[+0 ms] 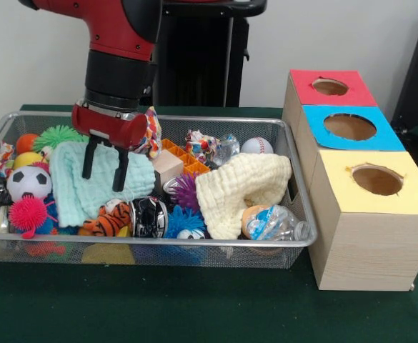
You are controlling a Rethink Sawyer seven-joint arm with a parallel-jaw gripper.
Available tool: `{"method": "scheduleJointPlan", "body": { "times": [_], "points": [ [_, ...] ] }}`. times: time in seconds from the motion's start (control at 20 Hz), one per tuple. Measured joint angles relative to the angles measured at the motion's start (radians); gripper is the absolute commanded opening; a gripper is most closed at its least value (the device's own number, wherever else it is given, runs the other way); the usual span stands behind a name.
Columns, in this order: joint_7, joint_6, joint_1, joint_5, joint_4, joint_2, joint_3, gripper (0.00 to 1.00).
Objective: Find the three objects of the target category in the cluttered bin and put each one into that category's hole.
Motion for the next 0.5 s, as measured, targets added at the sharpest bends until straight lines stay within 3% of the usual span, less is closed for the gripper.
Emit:
{"method": "scheduleJointPlan", "body": {
  "times": [0.5],
  "points": [
    [0.0,0.0,-0.025,0.0,0.0,-0.001,0.016,1.0]
  ]
}}
